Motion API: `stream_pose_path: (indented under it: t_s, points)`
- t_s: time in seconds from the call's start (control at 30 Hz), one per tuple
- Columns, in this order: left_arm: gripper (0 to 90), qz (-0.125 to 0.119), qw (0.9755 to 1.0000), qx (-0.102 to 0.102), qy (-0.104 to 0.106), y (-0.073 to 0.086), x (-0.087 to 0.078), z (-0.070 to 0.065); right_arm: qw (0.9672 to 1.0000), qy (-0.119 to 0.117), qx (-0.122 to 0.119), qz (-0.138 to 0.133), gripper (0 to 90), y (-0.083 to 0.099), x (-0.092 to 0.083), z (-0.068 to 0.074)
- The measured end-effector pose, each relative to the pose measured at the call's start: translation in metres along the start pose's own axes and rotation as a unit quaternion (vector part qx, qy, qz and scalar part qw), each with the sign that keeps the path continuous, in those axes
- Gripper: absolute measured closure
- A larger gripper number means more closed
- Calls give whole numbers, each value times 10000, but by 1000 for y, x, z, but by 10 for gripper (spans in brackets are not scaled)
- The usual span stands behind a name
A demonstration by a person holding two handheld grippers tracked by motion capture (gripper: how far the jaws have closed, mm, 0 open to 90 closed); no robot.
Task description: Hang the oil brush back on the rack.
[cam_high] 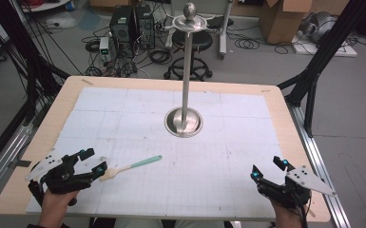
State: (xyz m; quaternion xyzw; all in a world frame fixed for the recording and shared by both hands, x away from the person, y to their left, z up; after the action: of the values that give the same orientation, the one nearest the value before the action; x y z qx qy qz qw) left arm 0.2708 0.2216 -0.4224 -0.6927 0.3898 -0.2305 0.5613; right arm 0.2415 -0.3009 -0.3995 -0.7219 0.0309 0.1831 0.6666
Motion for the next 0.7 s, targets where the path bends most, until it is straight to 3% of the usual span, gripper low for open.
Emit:
stream_pose_path:
  t_s: [0.13,0.33,0.4,0.57,0.7]
  points:
    - [251,134,9997,-43,176,2,3,2,10000,0,-22,83,209,3,0,0]
    - [245,208,9996,-26,197,2,4,6,10000,9,1,67,209,2,0,1]
    - [249,334,9992,15,227,4,5,5,10000,-28,-18,45,209,1,2,3]
    - [303,843,9948,313,471,8,18,3,9998,-162,-63,77,209,1,8,7]
    - [350,1339,9879,506,603,12,34,6,9998,-185,16,35,209,-1,8,6]
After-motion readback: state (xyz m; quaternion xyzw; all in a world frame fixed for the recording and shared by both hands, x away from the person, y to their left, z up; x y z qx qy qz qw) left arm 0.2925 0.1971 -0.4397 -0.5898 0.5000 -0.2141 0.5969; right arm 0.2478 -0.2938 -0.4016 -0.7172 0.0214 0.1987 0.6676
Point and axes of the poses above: each handheld gripper's, and its own axes: x roughly forward along the jaws, y roughly out of its underside, z roughly to its left, the point moved 6 cm from there along x, roughly forward along the jaws, and after that the axes turned 9 degrees about y, right-handed, at the moved point
